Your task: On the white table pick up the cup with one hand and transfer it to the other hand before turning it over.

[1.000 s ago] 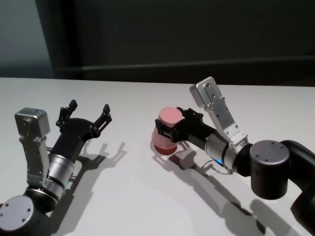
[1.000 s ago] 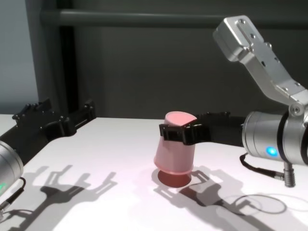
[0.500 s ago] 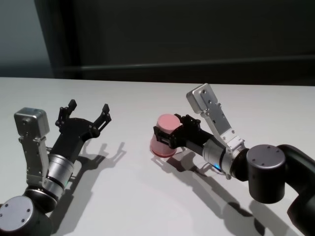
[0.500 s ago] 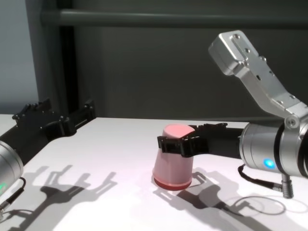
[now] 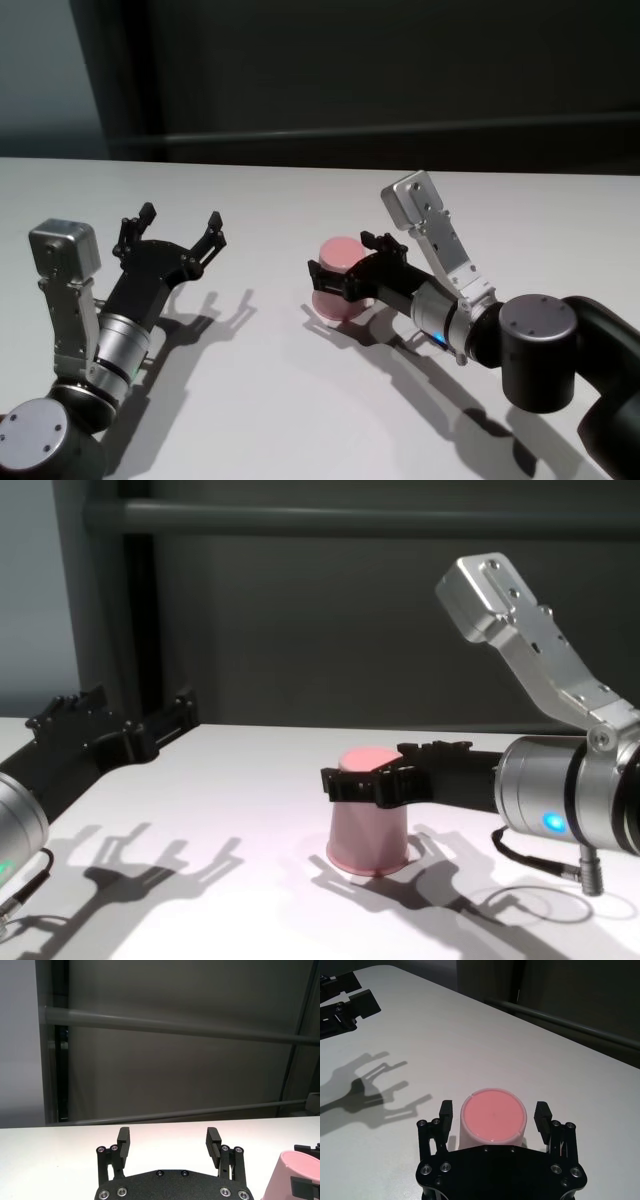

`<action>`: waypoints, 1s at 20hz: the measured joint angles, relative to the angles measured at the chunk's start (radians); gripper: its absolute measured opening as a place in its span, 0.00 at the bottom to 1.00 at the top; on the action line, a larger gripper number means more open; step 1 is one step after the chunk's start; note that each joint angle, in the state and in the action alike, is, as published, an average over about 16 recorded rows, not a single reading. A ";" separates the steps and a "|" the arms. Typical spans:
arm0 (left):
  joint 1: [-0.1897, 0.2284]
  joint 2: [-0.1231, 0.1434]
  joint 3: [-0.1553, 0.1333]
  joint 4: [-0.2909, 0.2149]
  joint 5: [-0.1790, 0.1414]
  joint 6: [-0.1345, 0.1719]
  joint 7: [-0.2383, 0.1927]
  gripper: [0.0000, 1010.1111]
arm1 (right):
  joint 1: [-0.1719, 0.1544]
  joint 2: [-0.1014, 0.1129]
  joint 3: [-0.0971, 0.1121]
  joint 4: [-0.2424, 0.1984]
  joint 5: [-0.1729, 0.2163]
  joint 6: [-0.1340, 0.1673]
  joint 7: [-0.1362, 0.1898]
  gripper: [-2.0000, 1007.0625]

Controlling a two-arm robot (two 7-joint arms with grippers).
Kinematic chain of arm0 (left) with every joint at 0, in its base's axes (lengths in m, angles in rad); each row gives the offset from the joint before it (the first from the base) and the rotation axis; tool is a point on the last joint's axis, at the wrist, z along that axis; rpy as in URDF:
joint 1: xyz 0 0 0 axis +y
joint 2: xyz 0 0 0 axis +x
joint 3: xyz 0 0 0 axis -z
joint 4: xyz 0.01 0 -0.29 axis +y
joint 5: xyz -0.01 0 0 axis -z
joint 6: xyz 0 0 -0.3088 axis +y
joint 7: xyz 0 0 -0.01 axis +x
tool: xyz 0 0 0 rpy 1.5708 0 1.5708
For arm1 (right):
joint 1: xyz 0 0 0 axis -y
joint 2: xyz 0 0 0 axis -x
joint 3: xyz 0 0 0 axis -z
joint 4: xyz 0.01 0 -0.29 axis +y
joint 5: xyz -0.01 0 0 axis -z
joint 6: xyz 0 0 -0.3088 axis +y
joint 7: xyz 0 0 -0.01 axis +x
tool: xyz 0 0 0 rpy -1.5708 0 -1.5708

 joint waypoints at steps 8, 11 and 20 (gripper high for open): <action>0.000 0.000 0.000 0.000 0.000 0.000 0.000 0.99 | -0.038 0.002 0.067 -0.033 0.007 -0.091 0.009 0.99; 0.000 0.000 0.000 0.000 0.000 0.000 0.000 0.99 | -0.061 0.009 0.100 -0.056 0.003 -0.139 -0.002 1.00; 0.000 0.000 0.000 0.000 0.000 0.000 0.000 0.99 | -0.134 0.034 0.184 -0.116 -0.048 -0.248 -0.080 1.00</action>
